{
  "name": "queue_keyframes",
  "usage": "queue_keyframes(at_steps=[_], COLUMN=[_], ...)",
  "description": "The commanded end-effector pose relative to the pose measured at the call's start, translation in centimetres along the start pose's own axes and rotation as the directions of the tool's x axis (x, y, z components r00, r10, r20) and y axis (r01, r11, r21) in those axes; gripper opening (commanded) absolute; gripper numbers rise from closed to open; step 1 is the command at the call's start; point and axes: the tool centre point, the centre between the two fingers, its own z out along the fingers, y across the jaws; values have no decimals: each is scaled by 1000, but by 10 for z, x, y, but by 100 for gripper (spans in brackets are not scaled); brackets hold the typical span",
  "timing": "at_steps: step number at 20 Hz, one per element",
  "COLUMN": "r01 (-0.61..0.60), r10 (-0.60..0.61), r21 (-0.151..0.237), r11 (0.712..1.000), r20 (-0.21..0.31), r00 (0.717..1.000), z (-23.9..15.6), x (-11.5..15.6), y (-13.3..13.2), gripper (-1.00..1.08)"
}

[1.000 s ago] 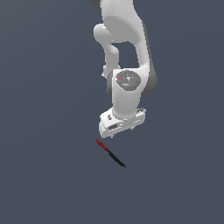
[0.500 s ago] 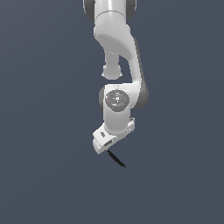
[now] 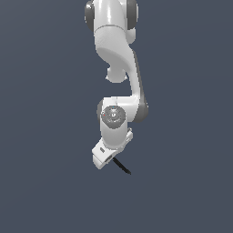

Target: Pick up the object and move it to a goal position.

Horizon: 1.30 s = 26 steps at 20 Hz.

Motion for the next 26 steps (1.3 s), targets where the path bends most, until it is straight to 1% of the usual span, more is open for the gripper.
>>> queue_keyframes(at_steps=[1, 10, 19, 25, 26], r01=[22, 32, 36, 36, 36], r10=[-22, -32, -36, -36, -36], r21=[0, 1, 1, 1, 1], r11=[1000, 999, 999, 999, 999], r20=[0, 1, 1, 0, 0], r00=[1000, 999, 999, 999, 999], z=[4, 10, 51, 57, 57], x=[0, -1, -2, -1, -1], y=[4, 6, 5, 6, 6], gripper=[100, 100, 100, 100, -100])
